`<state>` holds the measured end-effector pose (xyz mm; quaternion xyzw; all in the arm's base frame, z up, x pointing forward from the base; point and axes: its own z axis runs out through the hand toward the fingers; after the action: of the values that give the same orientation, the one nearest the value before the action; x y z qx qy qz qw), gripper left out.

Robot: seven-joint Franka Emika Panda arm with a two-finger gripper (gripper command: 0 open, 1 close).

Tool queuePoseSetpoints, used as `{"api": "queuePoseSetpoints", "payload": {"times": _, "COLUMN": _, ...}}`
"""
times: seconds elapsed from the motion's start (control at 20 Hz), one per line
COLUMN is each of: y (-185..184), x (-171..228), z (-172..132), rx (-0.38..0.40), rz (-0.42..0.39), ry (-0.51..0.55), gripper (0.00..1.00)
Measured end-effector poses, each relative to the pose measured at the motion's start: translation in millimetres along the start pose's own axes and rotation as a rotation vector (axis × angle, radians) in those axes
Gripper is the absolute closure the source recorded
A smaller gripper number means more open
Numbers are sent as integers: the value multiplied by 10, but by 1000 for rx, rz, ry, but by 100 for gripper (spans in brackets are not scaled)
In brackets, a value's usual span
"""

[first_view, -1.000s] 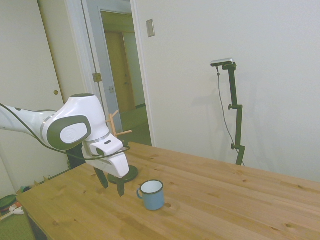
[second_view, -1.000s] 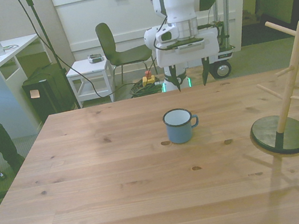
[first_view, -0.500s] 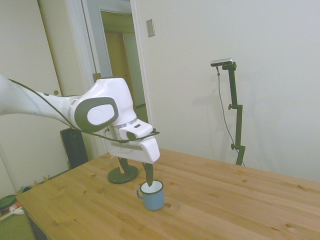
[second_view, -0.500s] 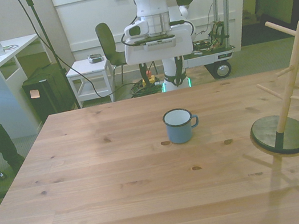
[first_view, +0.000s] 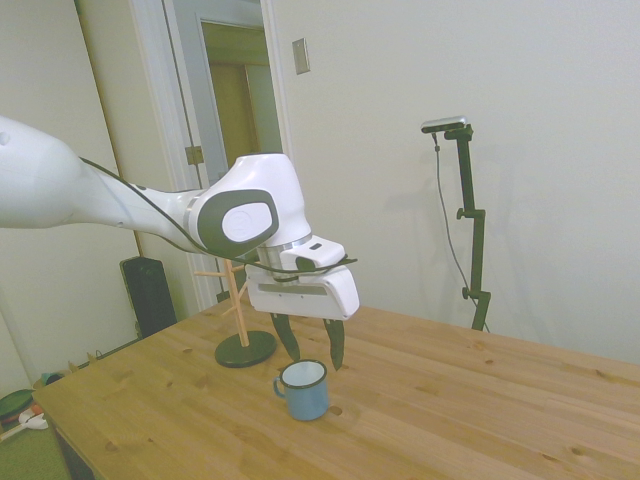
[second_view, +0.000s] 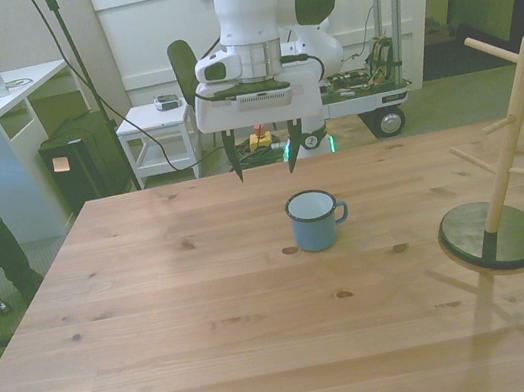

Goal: Hang the mug

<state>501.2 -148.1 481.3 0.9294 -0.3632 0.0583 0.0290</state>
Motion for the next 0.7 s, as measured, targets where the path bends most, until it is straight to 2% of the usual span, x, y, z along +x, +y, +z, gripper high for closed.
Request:
{"api": "queuePoseSetpoints", "payload": {"times": 0.3, "y": -172, "x": 111, "z": 188, "rx": -3, "rz": -18, "ry": 3, "gripper": 0}}
{"api": "queuePoseSetpoints", "payload": {"times": 0.5, "y": -430, "x": 54, "z": 340, "rx": -8, "rz": -34, "ry": -7, "gripper": 0}}
{"api": "queuePoseSetpoints", "payload": {"times": 0.7, "y": -533, "x": 18, "z": 431, "rx": -11, "rz": -39, "ry": -14, "gripper": 0}}
